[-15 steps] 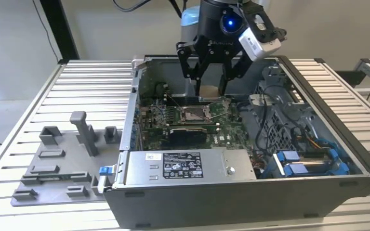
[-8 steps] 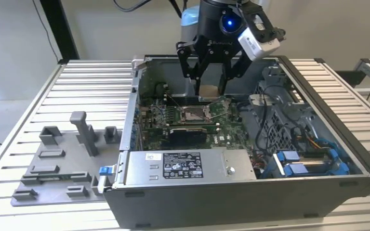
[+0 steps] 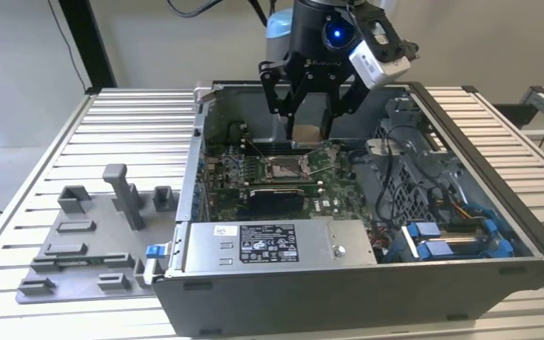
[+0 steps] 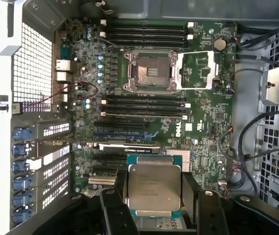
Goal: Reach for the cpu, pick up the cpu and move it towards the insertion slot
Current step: 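Pick up the cpu and move it towards the insertion slot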
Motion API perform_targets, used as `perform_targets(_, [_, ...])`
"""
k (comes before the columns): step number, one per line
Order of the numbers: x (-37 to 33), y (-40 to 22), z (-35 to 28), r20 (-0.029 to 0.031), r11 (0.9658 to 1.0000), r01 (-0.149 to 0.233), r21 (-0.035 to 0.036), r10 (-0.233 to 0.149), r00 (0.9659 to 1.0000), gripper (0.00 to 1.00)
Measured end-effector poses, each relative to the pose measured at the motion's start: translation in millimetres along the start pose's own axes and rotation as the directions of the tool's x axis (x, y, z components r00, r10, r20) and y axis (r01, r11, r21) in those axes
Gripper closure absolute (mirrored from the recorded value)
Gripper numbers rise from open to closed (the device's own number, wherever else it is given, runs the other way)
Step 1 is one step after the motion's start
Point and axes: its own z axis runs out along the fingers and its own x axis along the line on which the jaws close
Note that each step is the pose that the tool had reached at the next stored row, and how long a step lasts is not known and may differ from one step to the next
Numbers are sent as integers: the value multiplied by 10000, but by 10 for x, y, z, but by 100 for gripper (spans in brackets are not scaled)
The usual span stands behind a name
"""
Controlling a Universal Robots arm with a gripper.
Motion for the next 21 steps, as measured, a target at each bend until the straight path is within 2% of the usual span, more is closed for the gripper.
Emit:
perform_targets(2, [-1, 36, 18, -12, 10000, -1, 1, 1, 10000, 100])
perform_targets(11, [-1, 40, 19, -13, 10000, -1, 1, 1, 10000, 100])
perform_targets(14, [0, 59, 21, -13, 10000, -3, 2, 3, 10000, 100])
perform_targets(21, [-5, 273, 58, -13, 10000, -3, 1, 3, 10000, 100])
